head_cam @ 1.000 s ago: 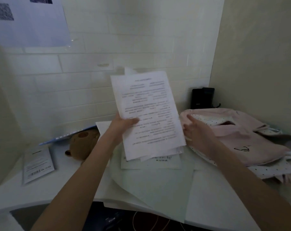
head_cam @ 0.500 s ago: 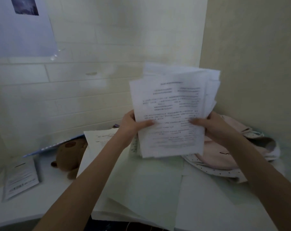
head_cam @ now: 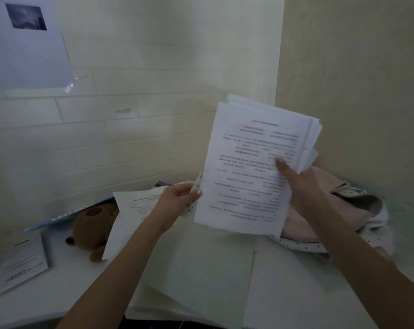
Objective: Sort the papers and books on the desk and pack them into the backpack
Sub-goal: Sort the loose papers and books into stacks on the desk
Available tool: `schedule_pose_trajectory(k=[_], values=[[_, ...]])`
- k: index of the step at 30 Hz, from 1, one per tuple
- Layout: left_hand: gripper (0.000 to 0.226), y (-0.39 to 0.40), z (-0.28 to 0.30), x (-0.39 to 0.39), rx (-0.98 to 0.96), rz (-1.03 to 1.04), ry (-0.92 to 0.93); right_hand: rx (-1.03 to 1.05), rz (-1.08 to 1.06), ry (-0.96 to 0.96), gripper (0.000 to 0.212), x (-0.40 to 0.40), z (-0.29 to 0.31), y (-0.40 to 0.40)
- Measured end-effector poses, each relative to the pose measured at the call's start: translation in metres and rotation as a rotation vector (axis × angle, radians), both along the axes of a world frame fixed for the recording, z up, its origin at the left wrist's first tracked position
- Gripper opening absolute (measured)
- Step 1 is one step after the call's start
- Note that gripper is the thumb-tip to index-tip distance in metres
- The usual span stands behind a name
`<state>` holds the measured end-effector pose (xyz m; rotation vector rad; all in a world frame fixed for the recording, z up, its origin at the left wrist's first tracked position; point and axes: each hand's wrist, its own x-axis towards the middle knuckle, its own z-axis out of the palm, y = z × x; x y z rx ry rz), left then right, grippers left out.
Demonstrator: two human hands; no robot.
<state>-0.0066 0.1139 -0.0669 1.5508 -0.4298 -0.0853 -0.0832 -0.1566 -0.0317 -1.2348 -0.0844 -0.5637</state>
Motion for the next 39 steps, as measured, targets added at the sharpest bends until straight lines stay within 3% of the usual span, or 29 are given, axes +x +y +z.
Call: schedule_pose_trajectory(k=[2, 7, 13, 17, 20, 21, 24, 27, 30, 34, 37, 39], values=[[0.012, -0.004, 0.001, 0.000, -0.075, 0.060, 0.017, 0.014, 0.020, 0.037, 0.070, 0.002, 0.002, -0.001], [0.017, -0.011, 0.004, -0.003, -0.202, 0.181, 0.041, 0.000, 0.180, 0.181, 0.050, 0.002, -0.014, -0.001], [0.009, -0.018, 0.007, -0.003, -0.227, 0.443, -0.018, -0.013, -0.018, 0.197, 0.016, -0.001, -0.029, 0.002], [0.009, -0.006, 0.018, 0.004, -0.242, 0.605, -0.106, -0.018, -0.103, 0.208, 0.029, -0.009, -0.031, -0.011], [0.017, 0.017, 0.030, 0.012, -0.343, 0.837, -0.095, -0.008, -0.135, 0.264, 0.063, -0.016, -0.039, -0.028], [0.021, 0.026, 0.035, 0.016, -0.396, 0.869, -0.068, 0.006, -0.124, 0.298, 0.063, -0.016, -0.043, -0.033], [0.029, 0.035, 0.045, 0.020, -0.544, 0.795, 0.017, 0.013, -0.125, 0.392, 0.032, -0.012, -0.055, -0.035], [0.017, 0.011, 0.042, 0.008, -0.295, 0.738, -0.076, -0.041, -0.049, 0.406, 0.012, -0.004, -0.064, -0.018], [0.010, -0.025, 0.016, -0.010, -0.003, 0.708, -0.143, 0.055, 0.029, 0.425, 0.010, 0.008, -0.068, 0.003], [0.018, -0.045, -0.031, -0.017, 0.076, 0.708, 0.024, 0.269, 0.110, 0.403, 0.030, 0.012, -0.069, 0.017], [0.019, -0.049, -0.053, -0.016, 0.133, 0.640, 0.071, 0.246, 0.197, 0.429, 0.031, 0.012, -0.072, 0.017], [0.020, -0.050, -0.056, -0.016, 0.240, 0.567, 0.053, 0.178, 0.126, 0.457, 0.034, 0.017, -0.076, 0.016]])
